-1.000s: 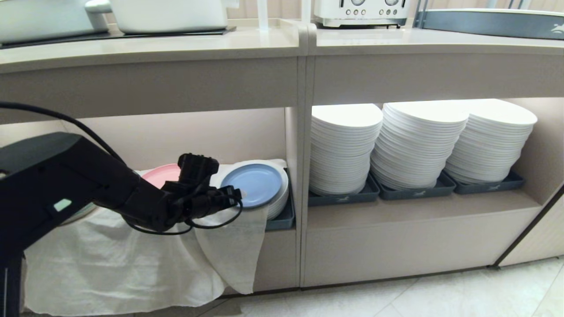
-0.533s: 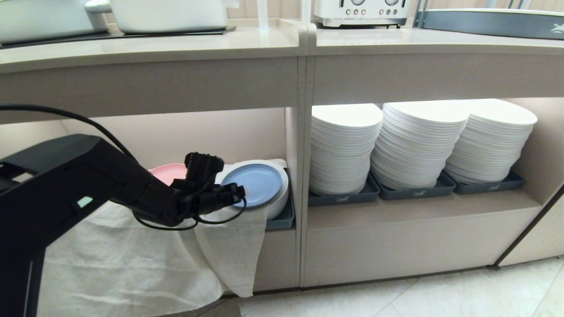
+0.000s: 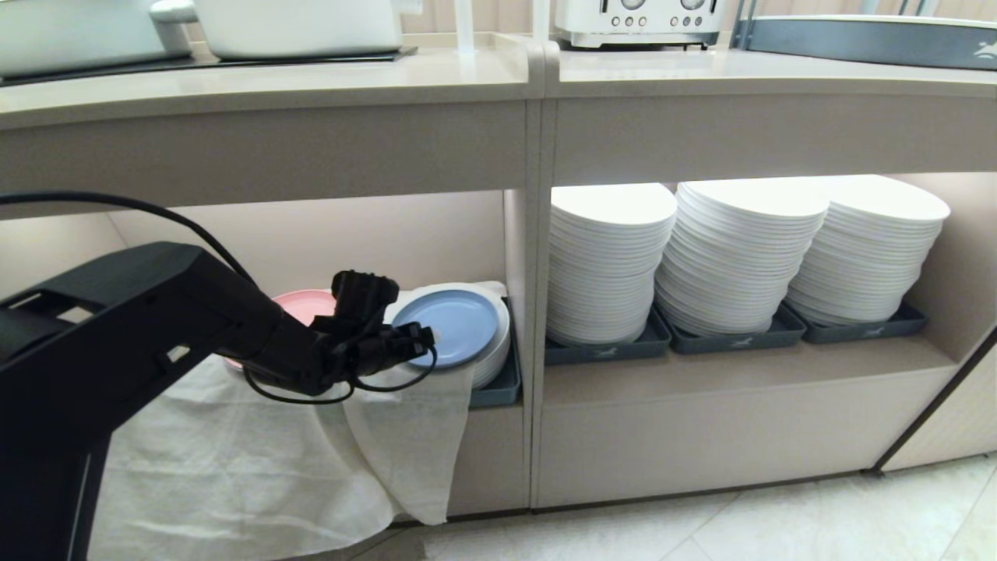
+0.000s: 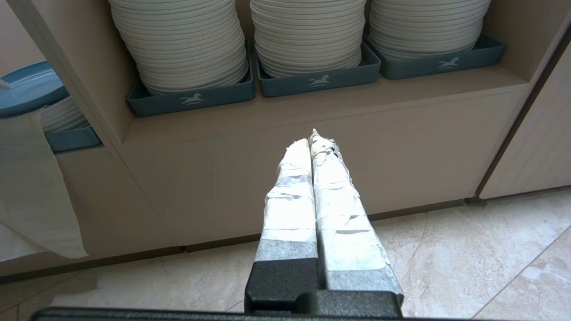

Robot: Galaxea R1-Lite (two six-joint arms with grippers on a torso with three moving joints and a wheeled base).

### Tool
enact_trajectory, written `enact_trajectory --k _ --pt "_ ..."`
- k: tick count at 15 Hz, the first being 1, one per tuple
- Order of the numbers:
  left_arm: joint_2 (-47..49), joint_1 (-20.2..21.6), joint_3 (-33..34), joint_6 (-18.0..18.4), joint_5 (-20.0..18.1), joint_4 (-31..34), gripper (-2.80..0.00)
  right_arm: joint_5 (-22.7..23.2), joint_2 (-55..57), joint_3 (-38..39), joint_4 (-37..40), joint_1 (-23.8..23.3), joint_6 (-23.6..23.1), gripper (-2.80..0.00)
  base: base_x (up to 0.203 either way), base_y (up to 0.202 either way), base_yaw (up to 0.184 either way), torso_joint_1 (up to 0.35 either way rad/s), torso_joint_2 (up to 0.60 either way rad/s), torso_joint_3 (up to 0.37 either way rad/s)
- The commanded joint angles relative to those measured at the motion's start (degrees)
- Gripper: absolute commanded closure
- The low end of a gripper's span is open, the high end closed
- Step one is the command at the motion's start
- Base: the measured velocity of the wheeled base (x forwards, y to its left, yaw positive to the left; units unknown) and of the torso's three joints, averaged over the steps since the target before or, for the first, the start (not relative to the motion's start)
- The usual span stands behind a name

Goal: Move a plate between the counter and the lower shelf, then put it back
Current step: Pick up the plate in the cupboard

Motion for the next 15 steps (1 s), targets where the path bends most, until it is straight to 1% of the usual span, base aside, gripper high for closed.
enact_trajectory --k 1,7,11,15 --pt "0.6 0.1 -0.4 -0.2 0.0 -0.2 -2.80 0.0 0.0 0.0 0.0 0.0 0.0 0.00 0.000 0.000 0.000 0.000 0.00 0.000" --pt "2.6 0.0 -3.3 -0.1 0.1 -0.2 -2.80 0.0 0.0 0.0 0.0 0.0 0.0 0.00 0.000 0.000 0.000 0.000 0.00 0.000" --pt "3.8 0.1 -3.8 0.1 0.1 -0.2 -2.80 0.0 0.0 0.0 0.0 0.1 0.0 0.00 0.000 0.000 0.000 0.000 0.00 0.000" --pt "4.5 0.0 -6.3 0.1 0.4 -0.2 -2.80 0.0 0.0 0.0 0.0 0.0 0.0 0.00 0.000 0.000 0.000 0.000 0.00 0.000"
